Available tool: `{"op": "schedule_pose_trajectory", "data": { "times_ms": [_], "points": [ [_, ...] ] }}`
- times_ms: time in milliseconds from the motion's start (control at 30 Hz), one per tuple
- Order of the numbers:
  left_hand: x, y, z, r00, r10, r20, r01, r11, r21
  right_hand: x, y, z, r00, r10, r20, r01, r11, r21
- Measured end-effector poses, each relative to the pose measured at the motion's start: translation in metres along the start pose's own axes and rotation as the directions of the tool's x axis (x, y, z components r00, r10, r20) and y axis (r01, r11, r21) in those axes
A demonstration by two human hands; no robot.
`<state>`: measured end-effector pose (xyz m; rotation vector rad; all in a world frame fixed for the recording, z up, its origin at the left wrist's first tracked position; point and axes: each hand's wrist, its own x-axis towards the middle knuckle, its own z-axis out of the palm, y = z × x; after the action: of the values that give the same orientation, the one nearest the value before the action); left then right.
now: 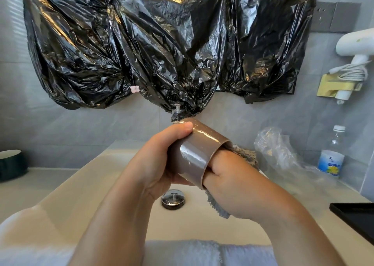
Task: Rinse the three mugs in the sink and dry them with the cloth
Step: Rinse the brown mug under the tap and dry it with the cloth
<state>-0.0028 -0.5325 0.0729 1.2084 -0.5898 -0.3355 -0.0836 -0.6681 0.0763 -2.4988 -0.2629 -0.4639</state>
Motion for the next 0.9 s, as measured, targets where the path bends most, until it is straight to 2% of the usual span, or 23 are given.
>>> {"op": "schedule_pose_trajectory", "data": {
  "times_ms": [67,100,167,200,267,333,367,467,567,633,667,733,767,833,900],
  "points": [
    [0.000,0.002,0.000,1.000,0.027,0.006,-0.027,1.000,0.007,0.002,0.001,0.002,0.999,0.021,0.031,-0.021,1.000,-0.023],
    [0.000,0.002,0.001,0.999,0.046,0.007,-0.046,0.999,0.002,0.005,0.002,0.004,0.999,0.023,0.049,-0.024,0.999,0.023],
    [0.000,0.002,0.003,0.996,0.094,0.005,-0.094,0.995,-0.011,0.012,0.005,0.007,0.998,-0.010,0.058,-0.006,0.964,0.265],
    [0.000,0.000,0.004,0.992,0.127,0.003,-0.127,0.992,-0.016,0.014,0.007,0.009,0.998,-0.044,0.034,0.024,0.896,0.443],
    [0.002,-0.003,0.008,0.979,0.201,-0.025,-0.202,0.979,-0.033,0.015,0.009,0.010,0.993,-0.116,0.017,0.065,0.665,0.744],
    [0.003,-0.006,0.010,0.966,0.255,-0.054,-0.257,0.965,-0.057,0.012,0.006,0.010,0.989,-0.140,0.036,0.028,0.427,0.904],
    [0.003,-0.006,0.010,0.960,0.272,-0.058,-0.276,0.959,-0.065,0.011,0.004,0.010,0.993,-0.108,0.044,-0.003,0.361,0.933],
    [0.003,-0.004,0.006,0.955,0.292,-0.045,-0.294,0.954,-0.060,0.011,0.000,0.011,0.996,0.045,0.078,-0.087,0.287,0.954],
    [0.003,-0.003,0.004,0.962,0.256,-0.090,-0.264,0.960,-0.094,0.010,-0.013,0.012,0.993,0.063,0.096,-0.097,0.020,0.995],
    [0.003,-0.003,0.002,0.971,0.210,-0.113,-0.225,0.964,-0.144,0.008,-0.018,0.016,0.993,0.092,0.074,-0.066,-0.081,0.994],
    [0.003,-0.003,0.001,0.973,0.200,-0.116,-0.217,0.963,-0.160,0.008,-0.018,0.018,0.993,0.101,0.063,-0.054,-0.090,0.994],
    [0.003,-0.003,0.001,0.972,0.199,-0.126,-0.221,0.955,-0.196,0.007,-0.019,0.019,0.994,0.104,0.027,-0.026,-0.011,1.000],
    [0.003,-0.003,0.000,0.970,0.202,-0.131,-0.228,0.948,-0.222,0.007,-0.019,0.020,0.996,0.091,-0.006,-0.001,0.075,0.997],
    [0.004,-0.004,-0.001,0.970,0.205,-0.133,-0.233,0.936,-0.263,0.007,-0.016,0.019,0.996,0.044,-0.082,0.064,0.319,0.946],
    [0.005,-0.004,-0.001,0.975,0.199,-0.102,-0.219,0.947,-0.236,0.007,-0.010,0.016,0.996,-0.002,-0.087,0.072,0.577,0.814]
  ]
}}
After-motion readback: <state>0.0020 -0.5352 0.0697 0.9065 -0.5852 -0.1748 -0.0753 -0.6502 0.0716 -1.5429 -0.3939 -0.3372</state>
